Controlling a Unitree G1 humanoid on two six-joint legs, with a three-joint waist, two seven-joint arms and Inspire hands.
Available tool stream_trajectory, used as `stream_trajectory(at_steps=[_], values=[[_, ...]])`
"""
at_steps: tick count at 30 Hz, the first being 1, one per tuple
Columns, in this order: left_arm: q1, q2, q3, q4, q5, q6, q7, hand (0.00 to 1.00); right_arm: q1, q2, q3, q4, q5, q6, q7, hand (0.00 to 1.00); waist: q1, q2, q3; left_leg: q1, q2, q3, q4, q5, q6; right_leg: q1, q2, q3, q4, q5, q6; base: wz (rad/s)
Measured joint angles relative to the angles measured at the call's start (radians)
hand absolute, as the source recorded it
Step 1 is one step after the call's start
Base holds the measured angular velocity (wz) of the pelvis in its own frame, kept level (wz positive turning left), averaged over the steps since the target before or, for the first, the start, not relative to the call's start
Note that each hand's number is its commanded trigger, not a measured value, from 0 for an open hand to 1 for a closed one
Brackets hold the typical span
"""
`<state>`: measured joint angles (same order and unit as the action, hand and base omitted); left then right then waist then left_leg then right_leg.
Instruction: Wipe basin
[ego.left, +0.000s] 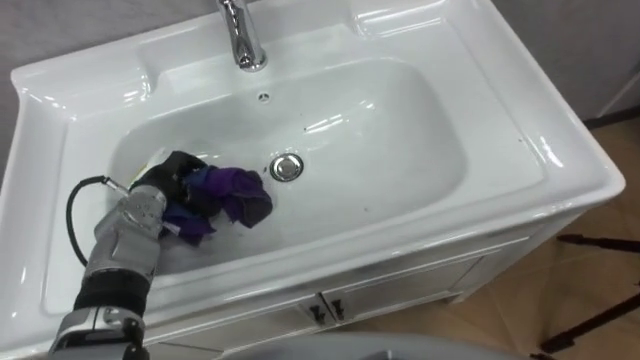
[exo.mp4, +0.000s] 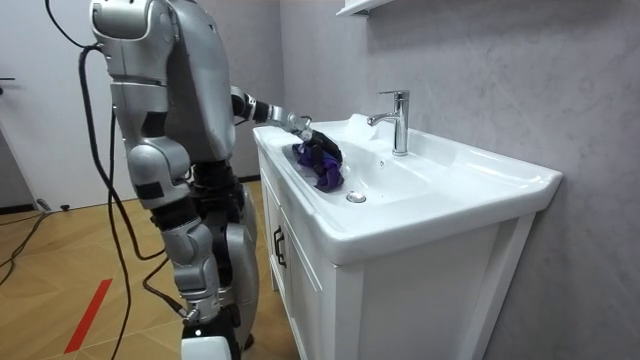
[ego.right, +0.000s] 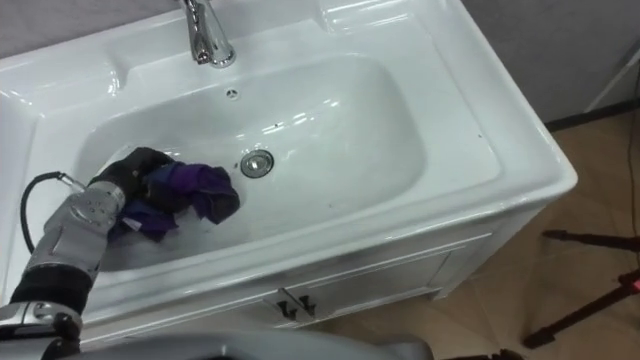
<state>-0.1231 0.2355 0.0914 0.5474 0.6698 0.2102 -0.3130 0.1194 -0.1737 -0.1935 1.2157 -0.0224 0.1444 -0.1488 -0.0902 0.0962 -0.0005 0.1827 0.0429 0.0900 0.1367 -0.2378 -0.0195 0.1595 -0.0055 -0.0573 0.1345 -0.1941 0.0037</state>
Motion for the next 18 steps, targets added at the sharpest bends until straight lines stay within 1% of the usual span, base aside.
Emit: stream_trajectory(at_steps=[1, 2, 3, 4, 5, 8, 12, 13, 14, 15, 16, 17, 18], values=[[0.005, 0.001, 0.0, -0.021, 0.0, 0.013, -0.023, 1.0, -0.002, -0.001, 0.009, 0.004, 0.004, 0.0, 0.001, 0.0, 0.0, 0.001, -0.0003, -0.001, 0.0, -0.01, 0.0, 0.0, 0.0, 0.0, 0.0, -0.003, 0.001, 0.0, 0.0, 0.1], [0.011, 0.004, -0.006, -0.038, -0.005, 0.024, -0.043, 1.0, -0.003, -0.004, 0.014, 0.007, 0.009, -0.001, 0.009, 0.0, -0.002, 0.002, -0.0008, -0.001, 0.0, -0.011, 0.0, 0.0, 0.0, 0.001, -0.001, -0.011, 0.001, 0.0, 0.0, 0.11], [0.012, 0.009, -0.015, -0.043, -0.01, 0.029, -0.053, 1.0, -0.004, -0.006, 0.014, 0.009, 0.014, -0.001, 0.013, 0.0, -0.005, 0.004, -0.0009, -0.001, 0.0, -0.013, 0.0, 0.0, 0.0, 0.003, -0.002, -0.018, 0.001, 0.0, 0.0, 0.17], [0.014, 0.015, -0.019, -0.046, -0.014, 0.032, -0.077, 1.0, -0.006, -0.01, 0.015, 0.016, 0.018, -0.001, 0.021, 0.0, -0.015, 0.007, -0.0007, 0.001, -0.001, -0.017, 0.0, 0.0, 0.0, 0.009, -0.003, -0.029, 0.002, 0.0, 0.0, 0.17], [0.014, 0.019, -0.023, -0.055, -0.013, 0.042, -0.105, 1.0, -0.003, -0.012, 0.017, 0.016, 0.025, -0.001, 0.022, 0.0, -0.016, 0.01, -0.0004, 0.004, -0.002, -0.019, 0.0, 0.0, 0.0, 0.013, -0.004, -0.027, 0.002, 0.0, 0.0, 0.12], [0.006, 0.024, -0.037, -0.066, -0.013, 0.07, -0.15, 1.0, -0.001, -0.015, 0.033, 0.015, 0.053, 0.0, 0.022, 0.0, -0.015, 0.015, -0.0006, 0.004, -0.003, -0.019, 0.0, 0.0, 0.0, 0.014, -0.006, -0.028, 0.002, 0.0, 0.0, 0.0], [-0.001, 0.031, -0.038, -0.069, -0.013, 0.076, -0.187, 1.0, -0.003, -0.015, 0.058, 0.013, 0.061, -0.001, 0.024, 0.0, -0.016, 0.014, -0.0002, 0.006, -0.004, -0.02, -0.001, 0.0, 0.0, 0.016, -0.007, -0.03, 0.003, 0.0, 0.0, 0.0], [0.0, 0.032, -0.039, -0.086, -0.013, 0.089, -0.203, 1.0, -0.004, -0.016, 0.064, 0.013, 0.061, -0.001, 0.024, 0.0, -0.016, 0.014, 0.0005, 0.006, -0.004, -0.021, -0.001, 0.0, 0.0, 0.015, -0.008, -0.032, 0.004, 0.0, 0.0, 0.05], [0.001, 0.034, -0.048, -0.105, -0.013, 0.106, -0.216, 1.0, -0.008, -0.016, 0.064, 0.014, 0.064, -0.001, 0.024, 0.0, -0.018, 0.012, 0.0044, 0.004, -0.005, -0.023, -0.001, 0.0, 0.0, 0.015, -0.009, -0.038, 0.004, 0.0, 0.0, 0.08], [0.002, 0.036, -0.057, -0.117, -0.013, 0.113, -0.221, 1.0, -0.01, -0.016, 0.065, 0.014, 0.066, -0.001, 0.023, 0.0, -0.019, 0.011, 0.0071, 0.003, -0.005, -0.025, -0.001, 0.0, 0.0, 0.015, -0.009, -0.041, 0.004, 0.0, 0.0, 0.12], [0.003, 0.04, -0.071, -0.137, -0.013, 0.119, -0.231, 1.0, -0.015, -0.016, 0.066, 0.015, 0.072, -0.003, 0.021, 0.0, -0.02, 0.011, 0.0132, 0.0, -0.006, -0.03, -0.001, 0.0, 0.0, 0.014, -0.01, -0.046, 0.004, 0.0, 0.0, 0.15], [0.007, 0.045, -0.084, -0.157, -0.013, 0.122, -0.245, 1.0, -0.02, -0.017, 0.075, 0.017, 0.076, -0.004, 0.021, 0.0, -0.023, 0.01, 0.015, -0.006, -0.007, -0.039, -0.001, 0.0, 0.0, 0.012, -0.011, -0.054, 0.003, 0.0, 0.0, 0.16], [0.009, 0.047, -0.091, -0.166, -0.013, 0.125, -0.251, 1.0, -0.021, -0.017, 0.078, 0.017, 0.075, -0.004, 0.021, 0.0, -0.024, 0.01, 0.0154, -0.008, -0.007, -0.039, -0.001, 0.0, 0.0, 0.011, -0.011, -0.056, 0.003, 0.0, 0.0, 0.17]])
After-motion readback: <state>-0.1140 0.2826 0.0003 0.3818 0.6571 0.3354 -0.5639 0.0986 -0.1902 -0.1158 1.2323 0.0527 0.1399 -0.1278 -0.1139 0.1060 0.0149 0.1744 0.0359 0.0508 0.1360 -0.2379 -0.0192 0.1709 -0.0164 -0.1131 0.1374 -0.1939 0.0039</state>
